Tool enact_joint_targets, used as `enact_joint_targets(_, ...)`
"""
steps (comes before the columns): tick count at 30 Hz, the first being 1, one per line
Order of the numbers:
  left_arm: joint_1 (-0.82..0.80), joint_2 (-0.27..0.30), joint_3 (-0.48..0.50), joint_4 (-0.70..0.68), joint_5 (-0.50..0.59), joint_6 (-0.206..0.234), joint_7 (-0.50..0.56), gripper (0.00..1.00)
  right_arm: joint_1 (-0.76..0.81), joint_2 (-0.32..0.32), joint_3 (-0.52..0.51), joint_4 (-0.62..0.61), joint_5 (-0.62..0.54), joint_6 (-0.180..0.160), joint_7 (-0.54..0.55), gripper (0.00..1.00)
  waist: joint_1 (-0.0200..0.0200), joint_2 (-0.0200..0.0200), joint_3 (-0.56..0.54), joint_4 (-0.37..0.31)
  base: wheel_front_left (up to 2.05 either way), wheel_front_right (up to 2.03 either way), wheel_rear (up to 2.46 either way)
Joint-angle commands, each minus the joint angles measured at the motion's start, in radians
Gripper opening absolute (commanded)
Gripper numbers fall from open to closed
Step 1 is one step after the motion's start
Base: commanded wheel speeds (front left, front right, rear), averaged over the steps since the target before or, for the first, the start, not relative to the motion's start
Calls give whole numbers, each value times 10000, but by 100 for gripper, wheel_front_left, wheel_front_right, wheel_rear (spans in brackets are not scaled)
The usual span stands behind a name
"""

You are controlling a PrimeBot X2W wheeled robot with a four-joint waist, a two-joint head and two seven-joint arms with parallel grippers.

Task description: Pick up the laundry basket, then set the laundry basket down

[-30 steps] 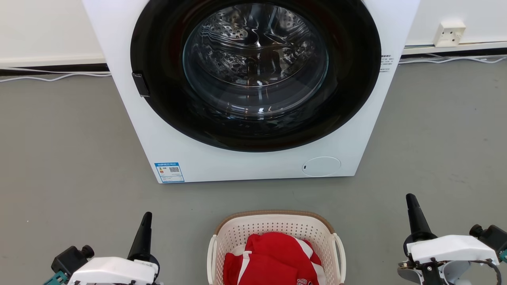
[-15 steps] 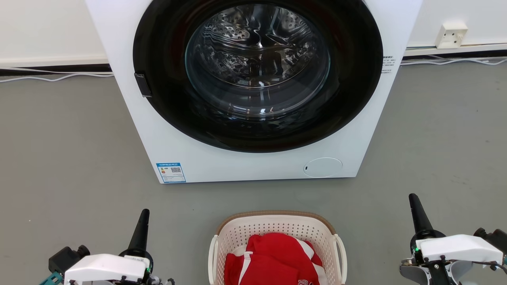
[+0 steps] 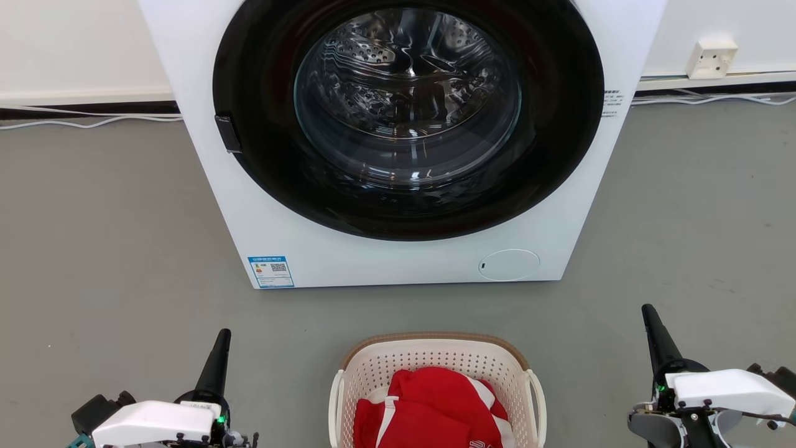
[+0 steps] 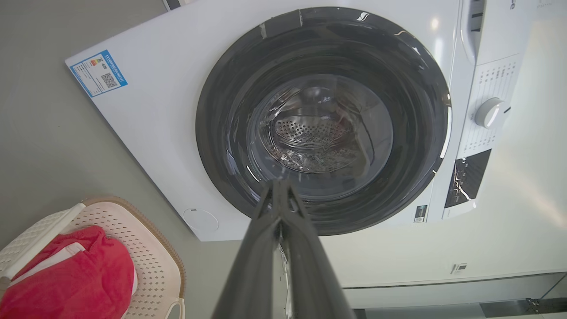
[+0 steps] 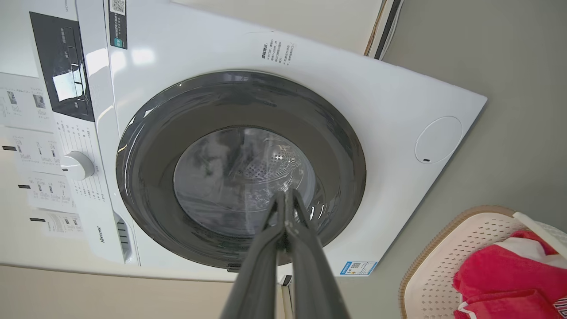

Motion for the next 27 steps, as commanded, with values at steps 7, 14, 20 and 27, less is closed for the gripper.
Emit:
enact_joint_targets(7, -635, 122, 388, -204, -791, -126, 227, 0, -244, -20, 54, -396, 871, 64, 266, 0, 0, -1, -14, 26, 0, 0, 0)
enact_joint_targets(14, -686, 129, 499, -183, -1486, -140, 434, 0, -238, -4, -11, -447, 1644, 68, 470, 0, 0, -1, -29, 54, 0, 0, 0)
enact_joint_targets(20, -729, 135, 594, -164, -2081, -152, 611, 0, -232, 10, -67, -491, 2307, 71, 644, 0, 0, -1, -43, 78, 0, 0, 0)
enact_joint_targets(27, -750, 137, 639, -156, -2360, -157, 695, 0, -230, 16, -93, -512, 2618, 73, 725, 0, 0, -1, -49, 89, 0, 0, 0)
